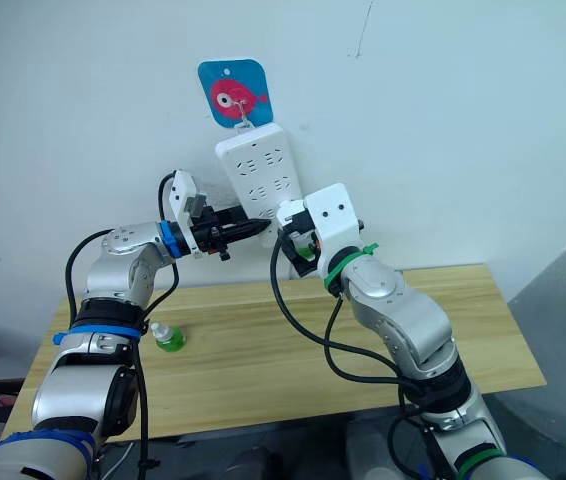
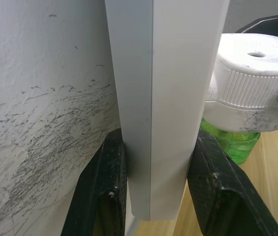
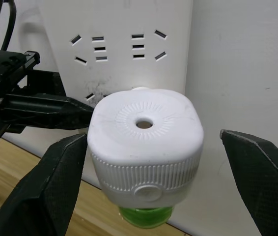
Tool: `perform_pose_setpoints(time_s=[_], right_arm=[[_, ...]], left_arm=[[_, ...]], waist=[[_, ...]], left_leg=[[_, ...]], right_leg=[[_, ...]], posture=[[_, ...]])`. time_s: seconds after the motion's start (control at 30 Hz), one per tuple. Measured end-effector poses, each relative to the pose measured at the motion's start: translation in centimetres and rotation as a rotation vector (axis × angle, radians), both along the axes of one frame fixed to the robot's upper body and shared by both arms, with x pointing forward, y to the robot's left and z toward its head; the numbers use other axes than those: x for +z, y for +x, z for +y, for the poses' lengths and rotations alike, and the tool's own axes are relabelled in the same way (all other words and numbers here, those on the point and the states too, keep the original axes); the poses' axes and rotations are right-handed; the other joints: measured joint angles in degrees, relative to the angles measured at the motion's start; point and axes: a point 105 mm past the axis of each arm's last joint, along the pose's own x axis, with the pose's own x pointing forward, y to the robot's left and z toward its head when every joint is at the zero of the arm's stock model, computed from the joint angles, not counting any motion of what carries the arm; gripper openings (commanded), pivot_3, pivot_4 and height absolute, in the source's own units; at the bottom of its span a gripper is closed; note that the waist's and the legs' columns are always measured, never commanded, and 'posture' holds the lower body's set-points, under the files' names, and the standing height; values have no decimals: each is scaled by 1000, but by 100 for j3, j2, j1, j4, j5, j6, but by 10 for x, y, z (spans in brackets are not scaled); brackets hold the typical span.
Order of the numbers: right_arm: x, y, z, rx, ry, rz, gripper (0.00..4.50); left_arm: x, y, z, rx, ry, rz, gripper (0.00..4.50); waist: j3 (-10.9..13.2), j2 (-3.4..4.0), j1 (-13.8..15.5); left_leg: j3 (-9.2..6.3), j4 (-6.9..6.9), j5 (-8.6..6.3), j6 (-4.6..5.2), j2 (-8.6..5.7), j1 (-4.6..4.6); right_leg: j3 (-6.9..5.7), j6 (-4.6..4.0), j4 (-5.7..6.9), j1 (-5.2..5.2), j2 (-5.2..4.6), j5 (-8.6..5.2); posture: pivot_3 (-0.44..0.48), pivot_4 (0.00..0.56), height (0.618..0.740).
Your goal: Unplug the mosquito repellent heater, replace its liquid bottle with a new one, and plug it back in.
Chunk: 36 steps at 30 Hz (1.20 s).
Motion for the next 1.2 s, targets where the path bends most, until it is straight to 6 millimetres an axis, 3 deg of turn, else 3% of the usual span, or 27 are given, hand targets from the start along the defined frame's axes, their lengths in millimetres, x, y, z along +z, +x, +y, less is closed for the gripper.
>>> perform_pose_setpoints(time_s=[0.13,0.6,0.9,1.13,1.17,1.2], right_arm=[[-3,1,5,19,9,2,2944],[-1,0,2,27,25,31,2916],[3,-26,-19,72,-29,83,2916],[15,-34,-38,59,-13,79,2916],[17,-35,-40,59,-3,79,2916],[19,-35,-44,51,12,77,2916]], left_arm=[[0,0,0,1,0,0,1285],[0,1,-1,9,-3,-9,1285],[-3,4,-1,38,-2,-28,1285],[-5,2,7,50,-10,-24,1285],[-5,0,11,57,-9,-29,1845],[-5,-1,15,63,1,-44,2024]], waist=[[0,0,-3],[-1,1,-4],[-2,3,-22],[-6,9,-102],[-6,10,-145],[-7,11,-173]], left_leg=[[-5,0,0,0,0,-1],[-12,4,1,-2,-3,-1],[-17,3,2,2,-41,2],[-19,4,7,7,-48,11],[-20,3,7,7,-48,11],[-20,3,7,7,-48,10]], right_leg=[[0,0,0,0,0,0],[-5,0,4,2,-7,0],[-10,2,5,7,-47,-1],[-13,4,10,16,-51,0],[-14,4,10,16,-52,0],[-14,4,9,15,-53,0]], posture=[[-240,138,740],[-239,137,740],[-263,140,740],[-270,134,740],[-270,134,740],[-270,133,740]])
